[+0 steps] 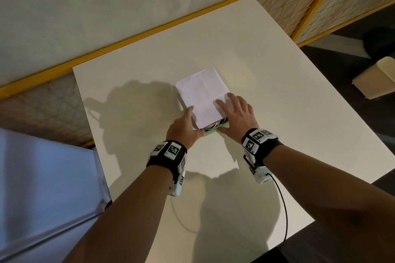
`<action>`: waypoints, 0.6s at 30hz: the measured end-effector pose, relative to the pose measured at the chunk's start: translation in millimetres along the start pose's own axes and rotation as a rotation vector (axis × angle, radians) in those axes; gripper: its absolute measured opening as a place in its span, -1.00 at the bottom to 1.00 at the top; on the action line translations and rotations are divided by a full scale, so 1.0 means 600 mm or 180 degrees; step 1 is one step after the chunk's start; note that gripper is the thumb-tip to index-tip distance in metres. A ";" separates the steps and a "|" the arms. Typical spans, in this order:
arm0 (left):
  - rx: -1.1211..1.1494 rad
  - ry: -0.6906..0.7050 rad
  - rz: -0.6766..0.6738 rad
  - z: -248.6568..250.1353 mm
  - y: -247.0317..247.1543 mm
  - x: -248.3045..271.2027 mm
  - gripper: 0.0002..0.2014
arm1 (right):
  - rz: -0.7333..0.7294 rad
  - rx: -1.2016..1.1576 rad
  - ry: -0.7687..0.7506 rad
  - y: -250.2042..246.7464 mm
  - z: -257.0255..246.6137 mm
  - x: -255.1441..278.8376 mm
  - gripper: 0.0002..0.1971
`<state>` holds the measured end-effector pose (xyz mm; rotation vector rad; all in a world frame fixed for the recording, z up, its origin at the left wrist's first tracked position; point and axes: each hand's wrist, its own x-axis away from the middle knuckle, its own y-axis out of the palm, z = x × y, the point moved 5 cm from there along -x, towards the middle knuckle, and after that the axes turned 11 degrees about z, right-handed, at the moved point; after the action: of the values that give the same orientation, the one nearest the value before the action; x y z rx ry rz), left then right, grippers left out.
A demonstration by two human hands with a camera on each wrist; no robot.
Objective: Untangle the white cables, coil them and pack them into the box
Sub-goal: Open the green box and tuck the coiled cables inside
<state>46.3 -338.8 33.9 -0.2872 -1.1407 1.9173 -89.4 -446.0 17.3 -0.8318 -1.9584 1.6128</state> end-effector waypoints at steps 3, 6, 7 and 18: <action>0.0888 -0.0543 0.0184 -0.011 -0.005 -0.011 -0.30 | -0.0104 0.0114 -0.0237 0.002 -0.014 -0.006 -0.21; 0.1131 -0.0760 0.0249 -0.020 -0.005 -0.022 -0.53 | -0.0194 0.0066 -0.0262 -0.001 -0.017 -0.009 -0.23; 0.1146 -0.0758 0.0253 -0.021 -0.004 -0.023 -0.57 | -0.0219 0.0051 -0.0249 -0.002 -0.018 -0.009 -0.22; 0.1769 -0.1014 0.0570 -0.044 0.012 -0.036 -0.66 | -0.0244 0.0060 -0.0107 -0.007 -0.023 -0.018 -0.24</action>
<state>70.6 -341.1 8.7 0.2358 -0.7434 2.4088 -72.8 -444.5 24.4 -0.7180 -1.9703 1.6083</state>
